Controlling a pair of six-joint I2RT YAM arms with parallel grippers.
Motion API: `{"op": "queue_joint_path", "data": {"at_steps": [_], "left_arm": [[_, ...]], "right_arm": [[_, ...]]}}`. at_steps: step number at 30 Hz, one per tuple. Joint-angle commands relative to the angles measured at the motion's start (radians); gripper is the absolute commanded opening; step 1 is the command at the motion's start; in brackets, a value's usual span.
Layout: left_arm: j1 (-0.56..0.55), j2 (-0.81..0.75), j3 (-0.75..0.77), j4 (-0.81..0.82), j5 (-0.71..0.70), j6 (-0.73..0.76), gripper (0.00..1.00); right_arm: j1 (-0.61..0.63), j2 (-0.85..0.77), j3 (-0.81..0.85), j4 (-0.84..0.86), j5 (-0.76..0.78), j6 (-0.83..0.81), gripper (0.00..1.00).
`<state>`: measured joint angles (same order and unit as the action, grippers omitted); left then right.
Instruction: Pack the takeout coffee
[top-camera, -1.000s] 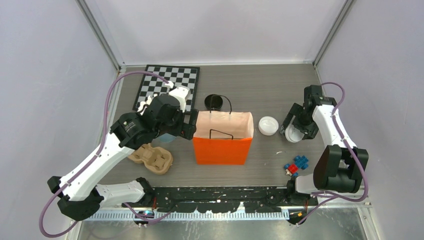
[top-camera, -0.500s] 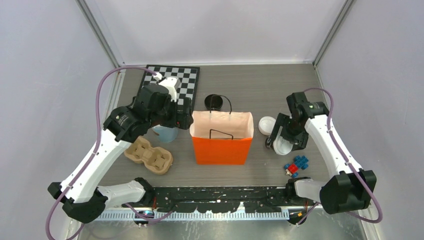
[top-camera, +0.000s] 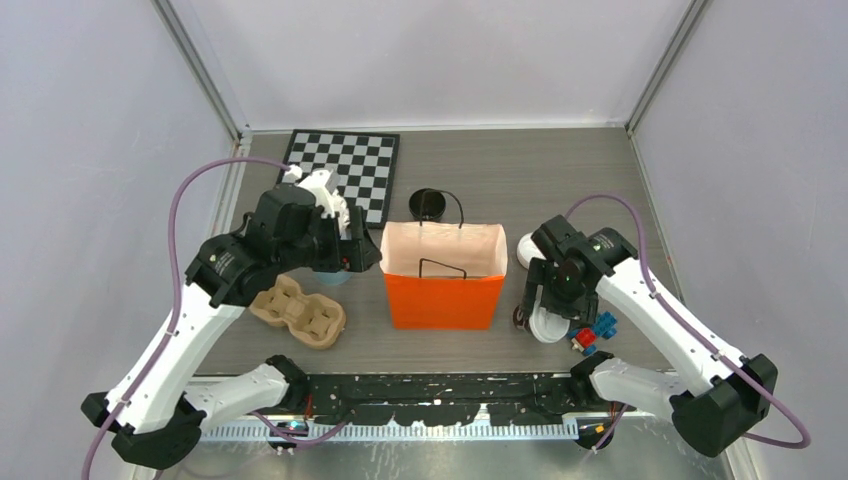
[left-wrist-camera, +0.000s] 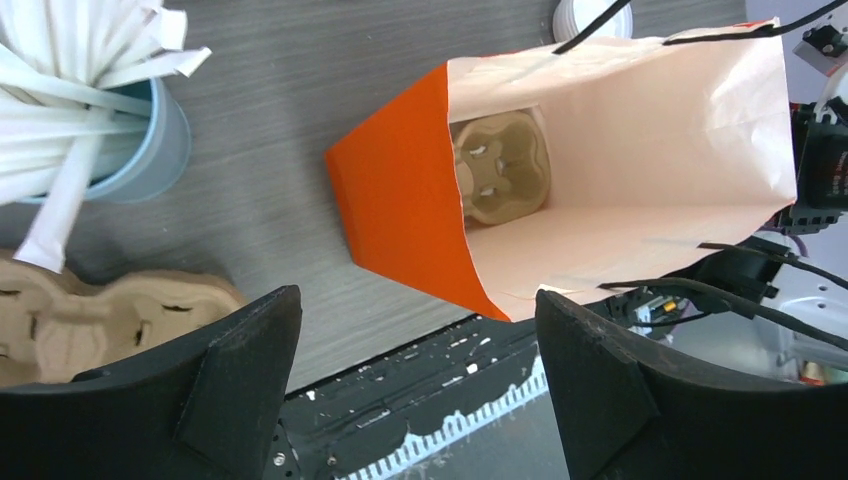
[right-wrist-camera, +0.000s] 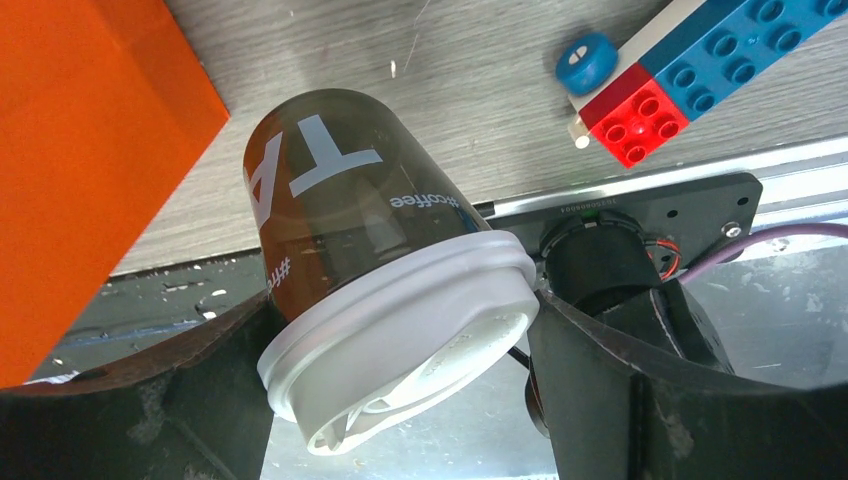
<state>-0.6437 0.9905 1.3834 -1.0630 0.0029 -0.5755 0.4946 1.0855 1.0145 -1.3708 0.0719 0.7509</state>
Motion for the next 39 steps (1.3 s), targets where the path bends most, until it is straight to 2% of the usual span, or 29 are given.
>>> {"op": "queue_joint_path", "data": {"at_steps": [1,8,11,14,16,20,22,30,39], "left_arm": [[0.009,0.003,-0.022,0.054,0.076,-0.050,0.87],[0.009,0.107,-0.011,0.112,0.084,-0.010,0.78],[0.008,0.167,0.020,0.108,0.079,0.029,0.71],[0.008,0.216,0.048,0.111,0.065,0.062,0.61],[0.009,0.245,0.065,0.119,0.053,0.088,0.49],[0.008,0.289,0.093,0.158,0.026,0.127,0.10],[0.008,0.306,0.101,0.186,0.014,0.131,0.00],[0.030,0.344,0.110,0.277,-0.040,0.081,0.00],[0.078,0.377,0.137,0.264,-0.065,0.030,0.00]], "right_arm": [[0.086,-0.036,-0.008,-0.043,0.051,0.097,0.83],[0.178,-0.002,-0.015,-0.015,0.054,0.121,0.83],[0.189,0.021,-0.011,0.012,0.056,0.120,0.83],[0.190,0.030,-0.002,0.027,0.057,0.114,0.84],[0.191,0.032,0.003,0.034,0.058,0.107,0.84],[0.190,0.044,0.008,0.041,0.055,0.090,0.84],[0.190,0.050,0.012,0.042,0.057,0.080,0.84],[0.190,0.054,0.025,0.013,0.082,0.056,0.84],[0.190,0.055,0.011,0.001,0.101,0.042,0.84]]}}
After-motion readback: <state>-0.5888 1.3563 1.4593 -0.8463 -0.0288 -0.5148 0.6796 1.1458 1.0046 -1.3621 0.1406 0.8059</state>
